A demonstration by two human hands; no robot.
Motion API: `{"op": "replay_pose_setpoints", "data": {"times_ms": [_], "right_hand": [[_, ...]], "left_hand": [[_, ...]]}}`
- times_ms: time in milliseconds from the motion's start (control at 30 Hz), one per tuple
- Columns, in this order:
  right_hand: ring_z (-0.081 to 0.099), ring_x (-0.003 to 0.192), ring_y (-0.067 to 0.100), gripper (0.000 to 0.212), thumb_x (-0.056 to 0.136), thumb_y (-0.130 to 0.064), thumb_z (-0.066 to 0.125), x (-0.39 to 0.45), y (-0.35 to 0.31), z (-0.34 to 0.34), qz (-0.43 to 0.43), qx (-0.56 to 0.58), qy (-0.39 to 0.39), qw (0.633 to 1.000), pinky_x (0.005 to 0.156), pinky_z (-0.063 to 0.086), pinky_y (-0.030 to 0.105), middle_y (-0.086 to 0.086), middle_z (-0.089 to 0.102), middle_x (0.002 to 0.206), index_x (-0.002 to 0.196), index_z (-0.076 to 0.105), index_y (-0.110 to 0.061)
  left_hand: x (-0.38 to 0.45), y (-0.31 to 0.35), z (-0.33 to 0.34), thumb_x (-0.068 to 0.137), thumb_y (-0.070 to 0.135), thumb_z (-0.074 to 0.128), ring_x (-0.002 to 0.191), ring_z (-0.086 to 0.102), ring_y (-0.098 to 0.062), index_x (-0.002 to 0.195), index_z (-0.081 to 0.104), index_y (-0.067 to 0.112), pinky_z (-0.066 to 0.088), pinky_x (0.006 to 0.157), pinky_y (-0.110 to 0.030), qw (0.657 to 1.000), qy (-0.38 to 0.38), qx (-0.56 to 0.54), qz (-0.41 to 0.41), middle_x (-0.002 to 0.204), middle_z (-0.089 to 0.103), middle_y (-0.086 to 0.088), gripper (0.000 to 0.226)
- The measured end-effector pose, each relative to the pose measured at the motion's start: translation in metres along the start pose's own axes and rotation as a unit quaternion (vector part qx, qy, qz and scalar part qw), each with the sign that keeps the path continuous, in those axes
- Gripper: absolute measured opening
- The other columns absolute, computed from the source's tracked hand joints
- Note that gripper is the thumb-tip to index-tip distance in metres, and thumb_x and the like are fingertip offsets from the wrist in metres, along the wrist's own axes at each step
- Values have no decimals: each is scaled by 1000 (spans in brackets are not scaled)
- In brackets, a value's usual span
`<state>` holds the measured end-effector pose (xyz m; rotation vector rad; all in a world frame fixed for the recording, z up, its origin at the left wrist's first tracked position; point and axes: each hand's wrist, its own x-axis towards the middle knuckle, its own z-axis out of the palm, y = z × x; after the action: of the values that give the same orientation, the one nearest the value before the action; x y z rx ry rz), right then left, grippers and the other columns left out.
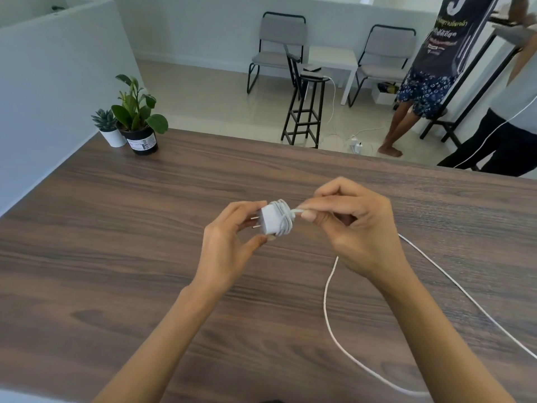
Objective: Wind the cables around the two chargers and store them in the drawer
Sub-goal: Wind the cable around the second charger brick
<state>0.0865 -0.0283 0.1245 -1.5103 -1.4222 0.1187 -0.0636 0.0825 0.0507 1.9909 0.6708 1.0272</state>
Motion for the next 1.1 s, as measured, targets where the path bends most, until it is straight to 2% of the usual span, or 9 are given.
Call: {"op": "replay_pose_setpoints", "data": {"times_ms": [167, 333, 400, 467, 533, 667, 767, 933, 1100], "right_hand": [[49, 59, 0, 9, 78, -9, 74, 23, 10, 5, 23, 2, 24, 999, 56, 31, 9, -8, 60, 74, 84, 77, -15], [56, 67, 1, 14, 72, -22, 78, 38, 25, 13, 57, -18, 8, 998, 61, 34, 13, -12, 67, 74, 81, 74, -32], [60, 69, 4, 12, 71, -25, 79, 37, 31, 17, 76, -3, 2, 997, 61, 40, 18, -12, 70, 75, 79, 74, -33], [66, 74, 13, 10, 71, -24, 79, 32, 39, 19, 122, 54, 1, 991, 66, 50, 25, -6, 73, 78, 81, 76, -24], [69, 76, 15, 14, 72, -21, 78, 24, 47, 21, 182, 119, 3, 976, 71, 55, 26, -2, 75, 79, 84, 77, -15], [62, 65, 2, 11, 74, -14, 77, -3, 58, 32, 256, 169, 4, 952, 65, 50, 15, -12, 72, 65, 74, 77, -25], [57, 63, 5, 5, 76, -20, 76, -21, 63, 39, 276, 159, 23, 948, 65, 47, 17, -9, 70, 59, 79, 77, -25], [64, 63, 3, 19, 77, -14, 74, -47, 61, 44, 227, 135, 98, 960, 69, 50, 15, -11, 71, 65, 87, 75, -30], [55, 57, 8, 23, 73, -12, 75, -72, 54, 45, 41, -114, 53, 991, 57, 45, 20, -20, 70, 74, 88, 76, -29]], "left_hand": [[-15, 15, -2, 68, -2, 80, 98, 66, -10, 115, 64, 11, 54, 90, -28, 999, -35, -19, -4, 110, 65, -2, 51], [-25, 37, -5, 66, 7, 82, 101, 67, -14, 110, 64, 21, 53, 90, -26, 990, -70, -118, -39, 109, 68, 3, 50], [-25, 44, -8, 63, 10, 82, 101, 67, -15, 109, 65, 19, 52, 89, -23, 980, -61, -178, -67, 108, 69, -1, 50], [-26, 49, -14, 59, 10, 81, 102, 67, -15, 107, 66, 19, 51, 88, -21, 967, -45, -236, -88, 108, 71, -2, 51], [-25, 53, -20, 59, 9, 80, 102, 67, -16, 107, 66, 18, 52, 85, -21, 957, -28, -275, -89, 108, 71, -1, 52], [-18, 56, -31, 59, 5, 77, 101, 68, -14, 109, 63, 12, 53, 80, -19, 949, 26, -300, -91, 108, 72, 2, 52], [-9, 54, -36, 62, 7, 76, 100, 67, -9, 112, 62, 10, 53, 79, -17, 953, 61, -283, -93, 107, 72, 6, 52], [9, 49, -40, 60, 20, 79, 101, 67, -8, 111, 65, 15, 53, 80, -18, 952, 129, -252, -115, 104, 73, 5, 53], [23, 40, -42, 61, 24, 82, 97, 69, -7, 111, 65, 17, 53, 80, -17, 960, 130, -218, -117, 101, 73, 6, 53]]}}
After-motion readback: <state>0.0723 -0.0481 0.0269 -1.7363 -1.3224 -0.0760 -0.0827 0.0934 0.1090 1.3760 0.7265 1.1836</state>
